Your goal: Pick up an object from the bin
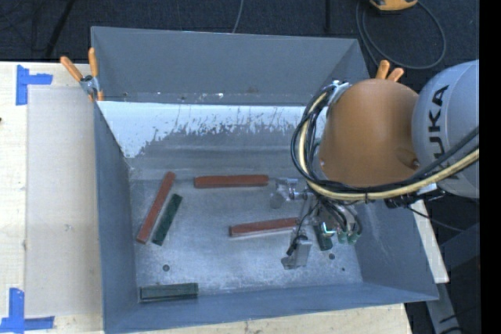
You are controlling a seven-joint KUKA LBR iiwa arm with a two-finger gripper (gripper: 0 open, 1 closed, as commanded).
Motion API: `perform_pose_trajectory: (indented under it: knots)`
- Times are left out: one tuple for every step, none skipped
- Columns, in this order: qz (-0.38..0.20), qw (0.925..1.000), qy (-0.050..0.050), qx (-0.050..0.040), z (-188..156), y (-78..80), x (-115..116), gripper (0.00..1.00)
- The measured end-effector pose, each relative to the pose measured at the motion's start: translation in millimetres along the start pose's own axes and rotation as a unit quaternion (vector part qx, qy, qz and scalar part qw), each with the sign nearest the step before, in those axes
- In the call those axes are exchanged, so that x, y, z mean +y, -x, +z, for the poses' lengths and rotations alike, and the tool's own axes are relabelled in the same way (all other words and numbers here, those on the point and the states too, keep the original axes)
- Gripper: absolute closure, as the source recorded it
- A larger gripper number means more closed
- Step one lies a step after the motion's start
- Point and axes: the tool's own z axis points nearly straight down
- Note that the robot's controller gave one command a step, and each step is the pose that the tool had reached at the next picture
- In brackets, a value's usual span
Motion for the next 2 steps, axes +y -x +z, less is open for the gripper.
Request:
perform_pose_trajectory:
  knots:
    - [0.001,1.0000,0.000,-0.0041,-4,1.7,0,0.00]
    - [-0.012,0.9999,0.000,-0.0084,42,68.3,-16,0.00]
